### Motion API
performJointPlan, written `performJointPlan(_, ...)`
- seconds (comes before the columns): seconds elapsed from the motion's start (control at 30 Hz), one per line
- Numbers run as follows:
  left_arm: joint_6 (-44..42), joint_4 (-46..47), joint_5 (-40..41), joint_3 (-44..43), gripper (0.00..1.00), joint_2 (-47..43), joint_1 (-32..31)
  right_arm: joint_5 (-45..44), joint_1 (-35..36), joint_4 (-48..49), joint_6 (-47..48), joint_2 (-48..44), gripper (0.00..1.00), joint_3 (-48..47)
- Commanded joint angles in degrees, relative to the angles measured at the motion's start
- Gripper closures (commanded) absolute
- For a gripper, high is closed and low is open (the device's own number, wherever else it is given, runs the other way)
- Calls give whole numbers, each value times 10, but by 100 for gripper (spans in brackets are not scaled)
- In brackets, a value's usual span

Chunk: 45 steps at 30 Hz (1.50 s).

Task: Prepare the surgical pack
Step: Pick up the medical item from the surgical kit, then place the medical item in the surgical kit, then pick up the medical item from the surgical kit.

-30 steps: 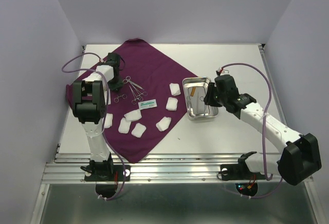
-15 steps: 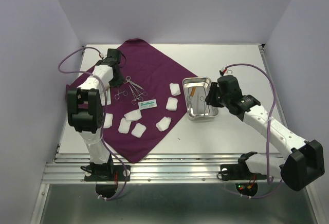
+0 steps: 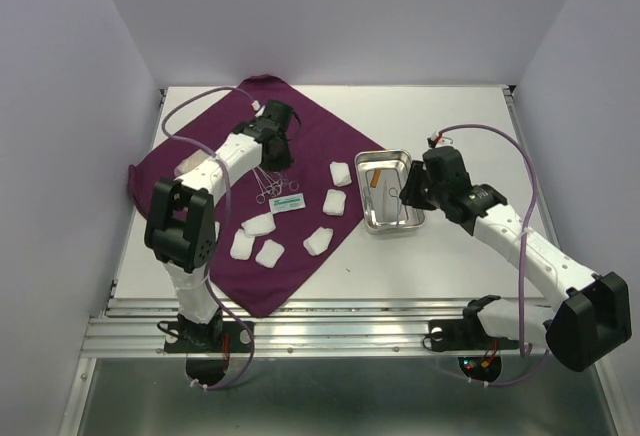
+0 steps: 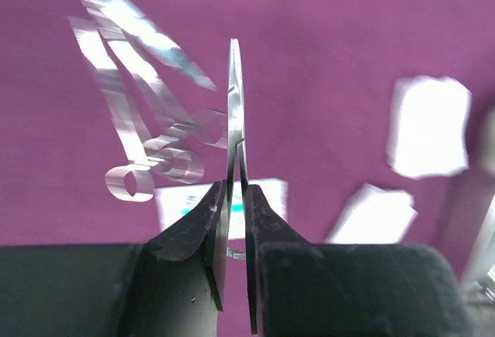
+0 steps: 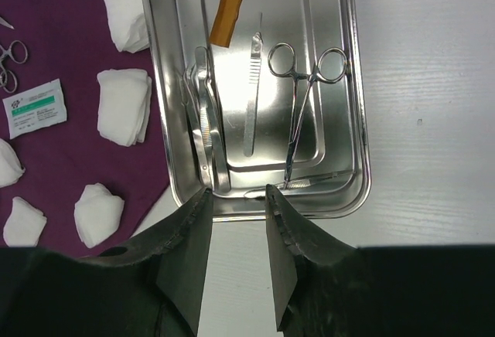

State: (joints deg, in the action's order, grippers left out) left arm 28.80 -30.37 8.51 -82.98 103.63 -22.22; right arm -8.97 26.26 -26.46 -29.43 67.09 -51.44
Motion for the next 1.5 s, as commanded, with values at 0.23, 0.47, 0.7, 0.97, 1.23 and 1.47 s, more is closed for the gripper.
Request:
performJointPlan(0.23, 65, 51, -16, -87, 100, 115, -67, 9, -2, -19, -8, -6, 61, -45)
performJointPlan(0.47, 55, 40, -7, -127, 57, 129, -67, 4, 17, -25, -13, 20, 61, -75)
performJointPlan(0.7, 27, 8, 19, -112, 56, 62, -55, -47, 71, -28, -12, 132, 61, -169)
performJointPlan(0.97, 11, -21, 58, 0, 57, -105, 60, -83, 150, -45, 5, 319, 58, -325)
performJointPlan(1.23, -37, -55, 78, 24, 56, -224, 161, -90, 172, -93, 21, 513, 48, -522)
performJointPlan(1.47, -46, -49, 44, 55, 56, -242, 176, -97, 178, -112, 10, 629, 44, -626)
